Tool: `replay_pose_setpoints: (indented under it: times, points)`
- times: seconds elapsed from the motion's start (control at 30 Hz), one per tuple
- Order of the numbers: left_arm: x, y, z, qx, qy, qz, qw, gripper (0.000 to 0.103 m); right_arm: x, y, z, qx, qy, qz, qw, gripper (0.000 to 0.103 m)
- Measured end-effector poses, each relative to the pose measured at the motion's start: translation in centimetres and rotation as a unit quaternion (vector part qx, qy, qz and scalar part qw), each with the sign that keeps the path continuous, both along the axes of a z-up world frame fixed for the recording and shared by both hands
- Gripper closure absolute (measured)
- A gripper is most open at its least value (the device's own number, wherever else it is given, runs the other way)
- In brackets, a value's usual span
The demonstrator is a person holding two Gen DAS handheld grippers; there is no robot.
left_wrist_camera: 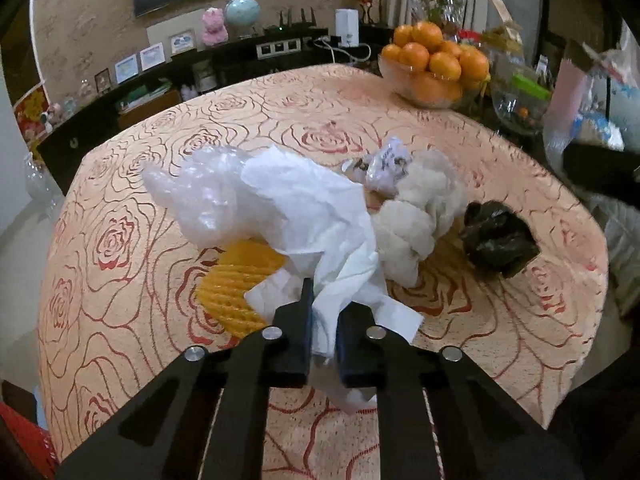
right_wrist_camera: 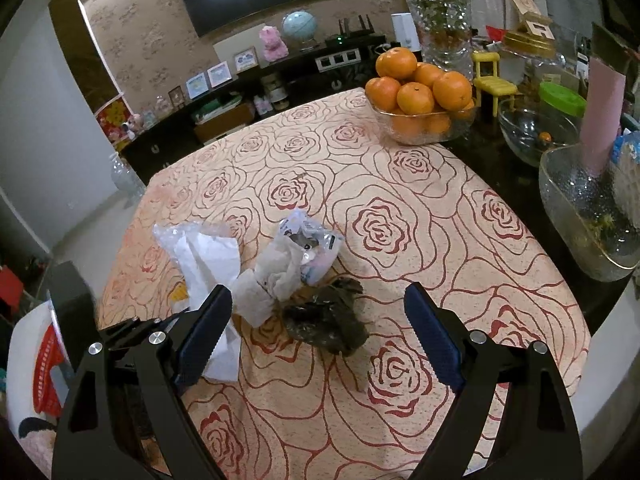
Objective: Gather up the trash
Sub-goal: 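Grasp the white tissue with the left tool and lift it, then grasp the beige mesh cloth with right tool while left tool holds tissue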
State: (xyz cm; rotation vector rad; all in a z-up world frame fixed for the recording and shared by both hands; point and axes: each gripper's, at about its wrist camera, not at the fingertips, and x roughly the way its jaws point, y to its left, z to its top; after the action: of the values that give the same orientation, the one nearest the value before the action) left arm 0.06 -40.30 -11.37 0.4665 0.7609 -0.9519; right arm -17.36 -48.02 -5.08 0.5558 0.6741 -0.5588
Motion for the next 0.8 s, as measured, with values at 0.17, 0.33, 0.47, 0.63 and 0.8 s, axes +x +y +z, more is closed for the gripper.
replay_pose_setpoints:
  times: [0.17,0.33,0.47,0.63,0.8]
  points:
    - [0.2,2.5,2.7,-0.041,0.008,0.011,0.9991,0.095,-0.1,-0.2,0.0,0.005,-0.005,-0.003,1.0,0.018]
    - [0.2,5.5,5.8,-0.077,0.016,0.013,0.9968,0.095,-0.1,-0.2,0.2,0.008,-0.012,-0.001,1.0,0.018]
    - [0.5,7.8,7.2,-0.1,0.036,0.016,0.9942,0.095,0.2,-0.1,0.2,0.009,-0.014,0.004,1.0,0.018]
    - [1.2,10.9,8.3,-0.129,0.06,0.03,0.9893,0.095,0.7,0.2,0.1,0.012,-0.016,0.013,1.0,0.018]
    - [1.6,13.9,9.3,-0.131,0.033,0.08,0.9876,0.095,1.8,0.9,-0.2,0.012,-0.015,0.034,0.999,0.018]
